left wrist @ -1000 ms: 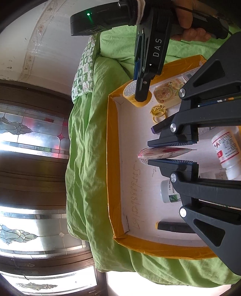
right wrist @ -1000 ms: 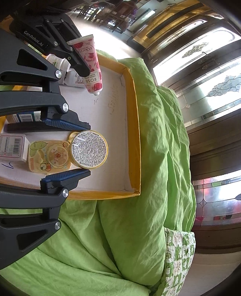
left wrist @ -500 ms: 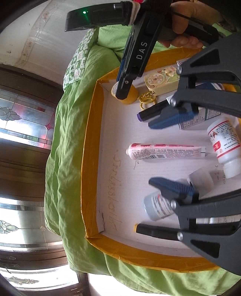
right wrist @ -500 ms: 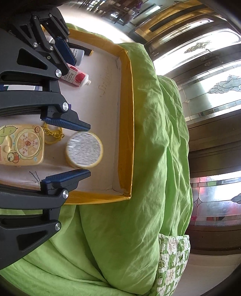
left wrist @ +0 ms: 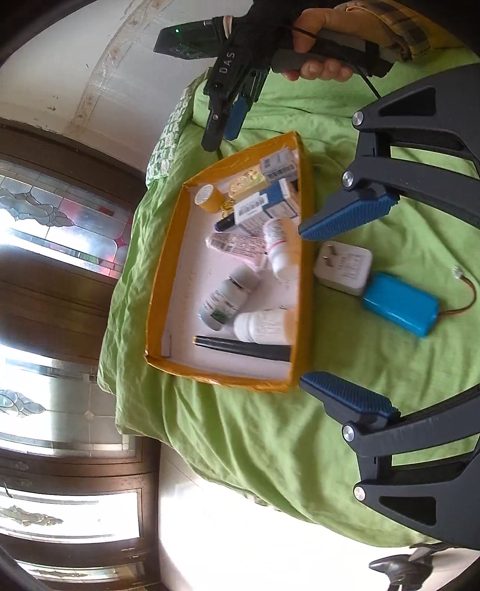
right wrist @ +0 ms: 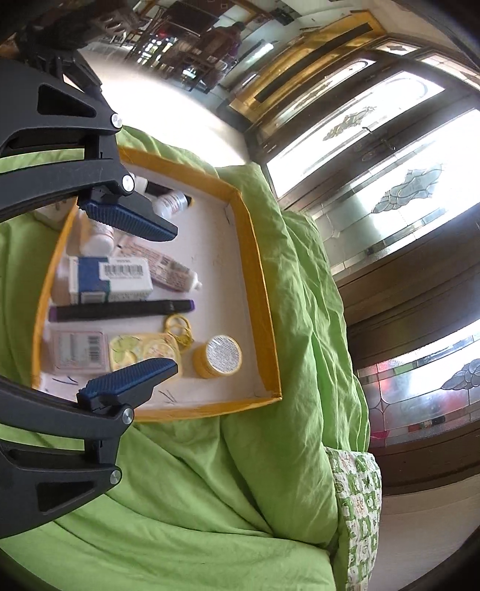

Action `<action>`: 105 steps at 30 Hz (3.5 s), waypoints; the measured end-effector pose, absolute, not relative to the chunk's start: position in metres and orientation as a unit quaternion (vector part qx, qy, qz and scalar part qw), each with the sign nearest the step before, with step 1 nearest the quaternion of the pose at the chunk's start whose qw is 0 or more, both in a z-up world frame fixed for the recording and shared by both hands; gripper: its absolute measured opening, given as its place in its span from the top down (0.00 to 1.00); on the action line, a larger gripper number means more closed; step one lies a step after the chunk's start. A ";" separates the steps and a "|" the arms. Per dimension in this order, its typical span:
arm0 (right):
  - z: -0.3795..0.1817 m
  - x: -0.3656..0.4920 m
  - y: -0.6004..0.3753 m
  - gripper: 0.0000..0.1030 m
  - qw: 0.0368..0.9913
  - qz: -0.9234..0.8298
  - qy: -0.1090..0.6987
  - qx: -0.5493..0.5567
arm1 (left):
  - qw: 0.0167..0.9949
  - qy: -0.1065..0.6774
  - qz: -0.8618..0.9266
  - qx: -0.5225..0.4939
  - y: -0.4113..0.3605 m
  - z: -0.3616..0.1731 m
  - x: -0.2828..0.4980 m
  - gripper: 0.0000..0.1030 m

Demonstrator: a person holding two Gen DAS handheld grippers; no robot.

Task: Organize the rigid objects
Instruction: 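Grasp the blue battery pack with the left gripper while the right grasps the white plug charger, then lift the battery pack with the left gripper while the right lifts the plug charger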

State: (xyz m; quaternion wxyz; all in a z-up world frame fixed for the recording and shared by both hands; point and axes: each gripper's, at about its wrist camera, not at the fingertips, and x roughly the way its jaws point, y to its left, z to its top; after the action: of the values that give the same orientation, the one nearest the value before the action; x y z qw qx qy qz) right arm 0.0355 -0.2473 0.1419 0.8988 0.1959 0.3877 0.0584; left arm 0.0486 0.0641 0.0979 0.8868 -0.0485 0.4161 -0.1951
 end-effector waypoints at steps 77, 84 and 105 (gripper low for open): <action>0.066 -0.016 -0.182 0.65 0.826 0.110 0.514 0.205 | 0.876 0.433 -0.208 -0.038 0.048 0.053 0.036 0.68; 0.068 -0.018 -0.173 0.65 0.828 0.109 0.514 0.197 | 0.889 0.422 -0.176 -0.016 0.052 0.057 0.033 0.68; 0.092 -0.017 -0.171 0.65 0.847 0.105 0.490 0.180 | 0.909 0.383 -0.163 0.013 0.051 0.084 0.022 0.68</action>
State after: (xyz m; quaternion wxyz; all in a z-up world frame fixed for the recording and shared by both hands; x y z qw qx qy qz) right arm -0.0174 -0.1709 0.0923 0.8467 0.1799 0.4896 0.1055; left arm 0.0221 0.0507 0.0836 0.9092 0.0129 0.3829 -0.1632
